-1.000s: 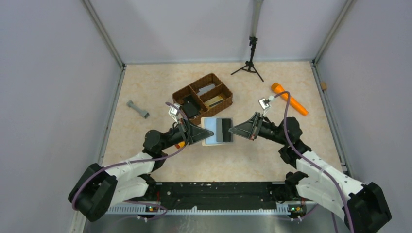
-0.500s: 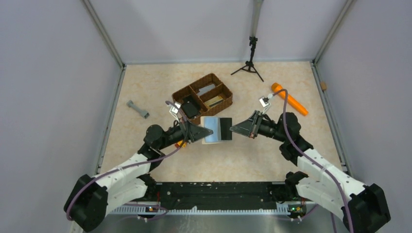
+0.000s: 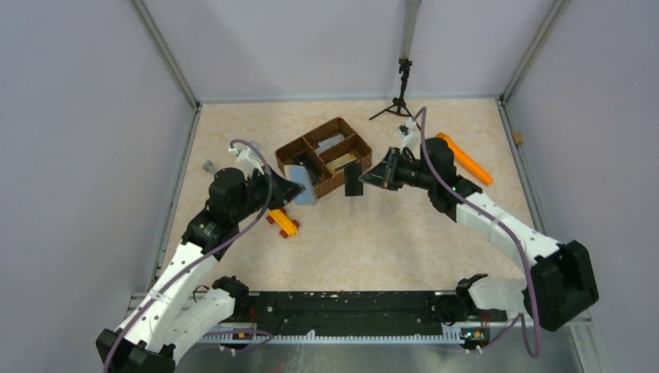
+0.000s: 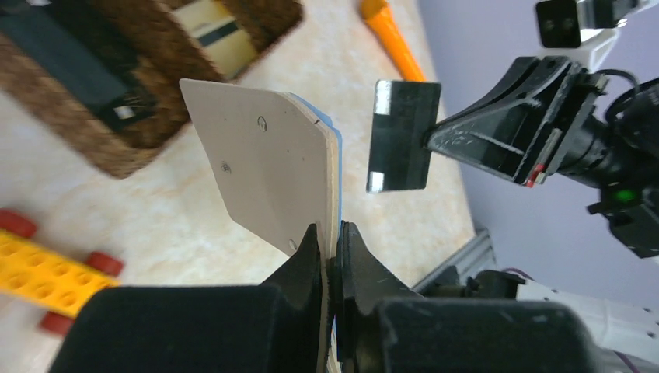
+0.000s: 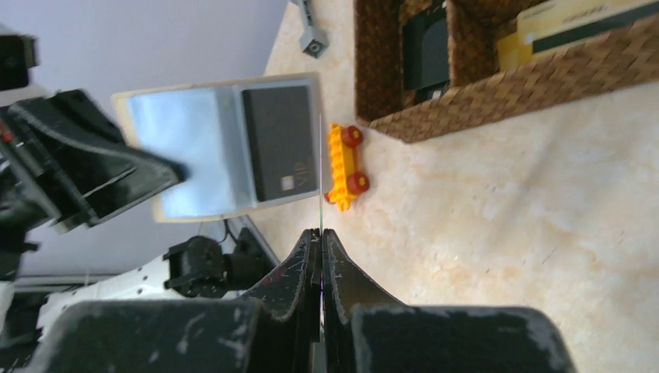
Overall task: Take the credit cards out of the card holder
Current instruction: Place the credit card in the storage box.
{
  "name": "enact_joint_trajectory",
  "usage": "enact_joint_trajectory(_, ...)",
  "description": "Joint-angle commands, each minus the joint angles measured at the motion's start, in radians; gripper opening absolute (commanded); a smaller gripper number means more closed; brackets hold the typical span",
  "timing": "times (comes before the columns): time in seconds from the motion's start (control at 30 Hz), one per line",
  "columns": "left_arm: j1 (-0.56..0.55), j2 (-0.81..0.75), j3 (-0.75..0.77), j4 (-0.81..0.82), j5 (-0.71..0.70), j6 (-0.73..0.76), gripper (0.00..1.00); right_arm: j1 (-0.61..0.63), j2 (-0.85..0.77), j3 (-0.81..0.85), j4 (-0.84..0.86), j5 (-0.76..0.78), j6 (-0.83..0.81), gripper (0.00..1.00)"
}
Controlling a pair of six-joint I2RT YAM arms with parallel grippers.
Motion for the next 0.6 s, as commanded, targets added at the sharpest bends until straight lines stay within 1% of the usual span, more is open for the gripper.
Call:
enact_joint_trajectory(0.0, 0.054, -0.044, 0.161, -0.233, -0.128, 0.136, 0.0, -0.007, 0.142, 0.196, -0.062, 0.022, -0.119, 0.0)
enact_joint_trajectory(0.1, 0.082, -0.016, 0.248, -0.341, -0.192, 0.182, 0.0, 0.004, 0.265, 0.319, -0.121, 0.022, -0.158, 0.0)
enact_joint_trajectory(0.2, 0.104, 0.013, 0.301, -0.404, -0.24, 0.207, 0.0, 0.023, 0.379, 0.435, -0.171, 0.036, -0.194, 0.0)
enact_joint_trajectory(0.43, 0.125, 0.031, 0.369, -0.469, -0.382, 0.24, 0.0, 0.093, 0.669, 0.759, -0.308, 0.095, -0.27, 0.0)
enact_joint_trajectory(0.57, 0.126, 0.023, 0.383, -0.482, -0.447, 0.256, 0.0, 0.126, 0.801, 0.916, -0.37, 0.112, -0.3, 0.0)
